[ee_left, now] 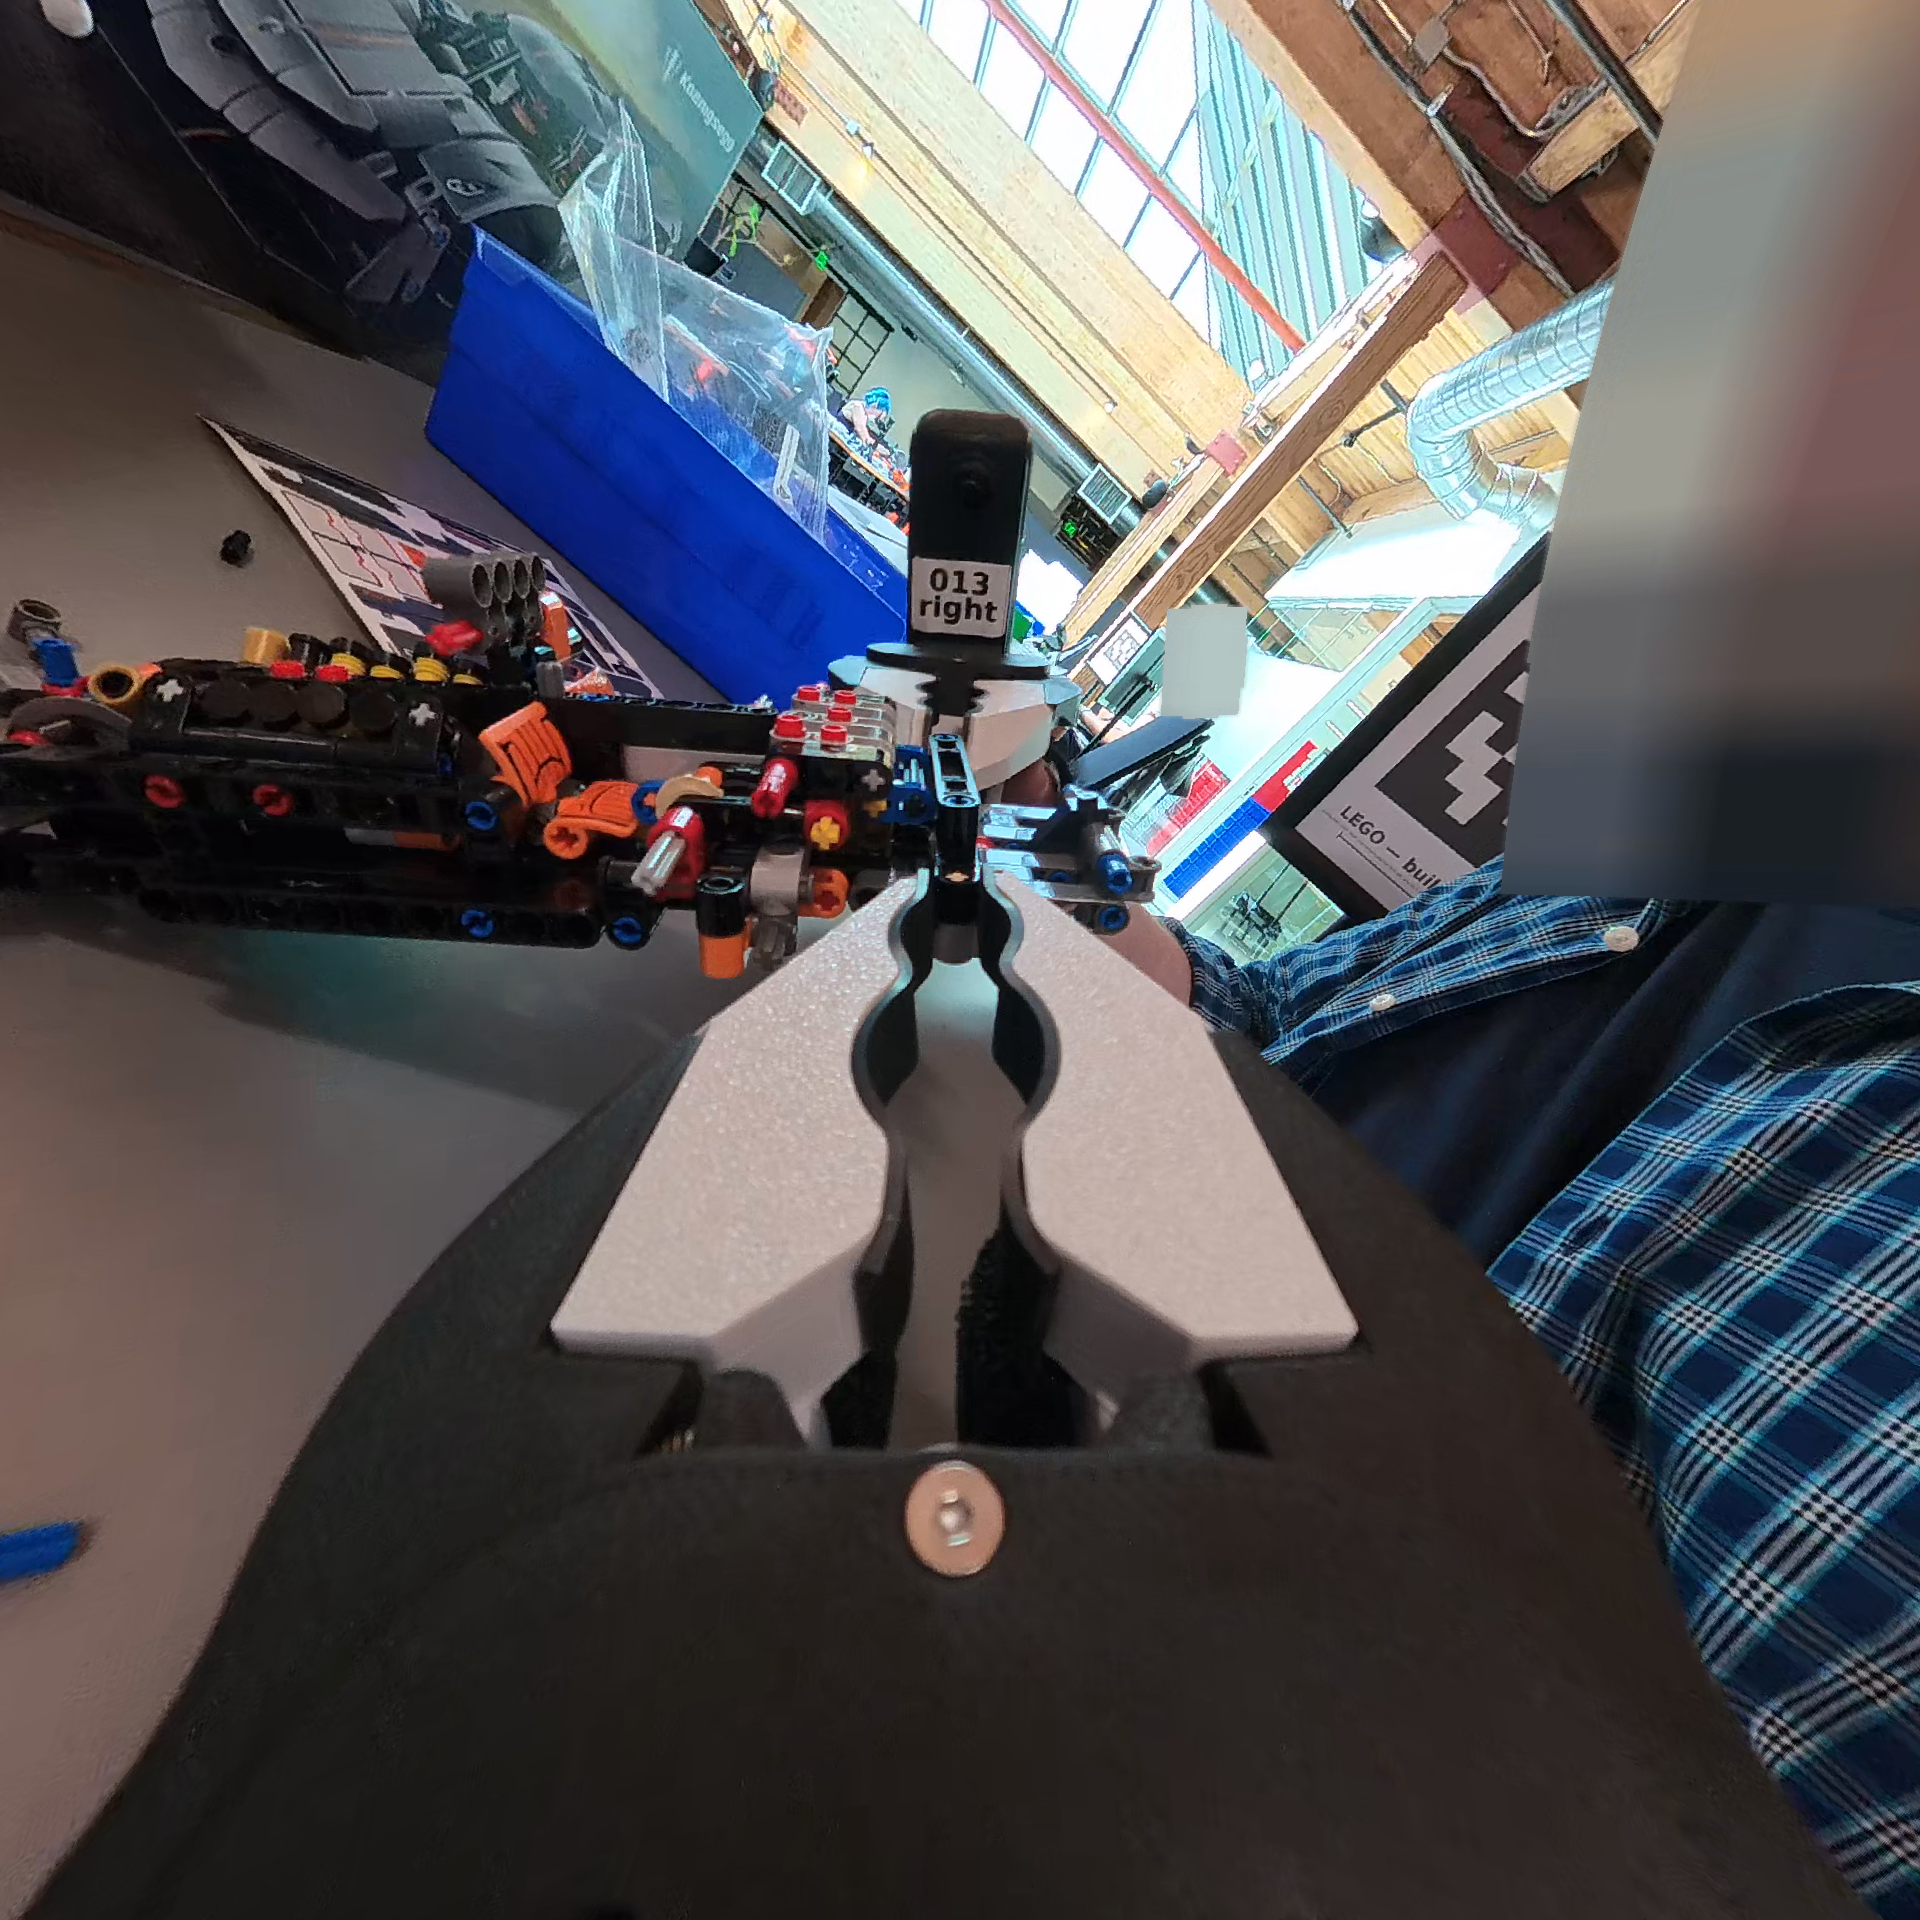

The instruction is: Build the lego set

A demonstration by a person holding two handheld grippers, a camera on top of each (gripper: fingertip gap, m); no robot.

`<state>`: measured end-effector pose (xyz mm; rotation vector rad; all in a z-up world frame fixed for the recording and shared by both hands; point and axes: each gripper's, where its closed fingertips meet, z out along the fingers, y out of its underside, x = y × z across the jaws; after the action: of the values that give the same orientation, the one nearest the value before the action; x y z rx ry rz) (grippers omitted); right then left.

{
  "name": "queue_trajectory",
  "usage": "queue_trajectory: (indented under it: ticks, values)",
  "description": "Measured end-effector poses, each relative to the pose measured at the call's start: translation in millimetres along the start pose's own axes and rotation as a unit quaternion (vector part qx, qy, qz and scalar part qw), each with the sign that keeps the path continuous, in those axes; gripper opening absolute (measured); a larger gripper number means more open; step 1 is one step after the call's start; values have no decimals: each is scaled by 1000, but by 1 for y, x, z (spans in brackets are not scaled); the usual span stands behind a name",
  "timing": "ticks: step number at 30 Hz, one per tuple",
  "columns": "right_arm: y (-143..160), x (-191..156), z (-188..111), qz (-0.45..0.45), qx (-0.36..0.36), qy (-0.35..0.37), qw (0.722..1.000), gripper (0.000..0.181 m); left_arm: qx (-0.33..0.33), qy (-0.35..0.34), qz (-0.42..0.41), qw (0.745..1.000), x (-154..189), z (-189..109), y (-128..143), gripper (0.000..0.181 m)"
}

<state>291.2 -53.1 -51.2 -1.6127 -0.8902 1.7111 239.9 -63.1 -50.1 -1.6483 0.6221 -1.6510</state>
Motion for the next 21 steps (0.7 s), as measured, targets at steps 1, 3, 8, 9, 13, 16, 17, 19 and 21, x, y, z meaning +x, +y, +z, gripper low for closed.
queue_trajectory:
  ticks: [1,3,8,9,13,16,17,19,21]
  values:
    - [0,0,0,4,0,-3,1000,5,0,0,0,1000,0,0,0,7]
    - [0,0,0,8,2,-6,1000,5,1,2,-2,1000,0,0,0,7]
    - [-1,-2,1,16,6,-16,1000,5,5,8,-8,1000,1,-1,0,7]
    - [-1,-2,1,19,8,-18,1000,5,6,9,-9,1000,1,-1,0,7]
    - [-2,-2,1,18,10,-21,1000,5,8,13,-11,1000,2,-1,0,7]
    - [-2,-3,1,16,9,-20,1000,5,8,13,-12,1000,2,-1,0,7]
    - [-2,-3,1,15,9,-19,1000,5,8,12,-11,1000,2,-1,0,7]
    - [-2,-3,1,14,9,-18,1000,5,8,10,-10,1000,2,-1,0,7]
    - [-2,-2,1,12,8,-17,1000,4,7,6,-8,1000,2,-1,0,7]
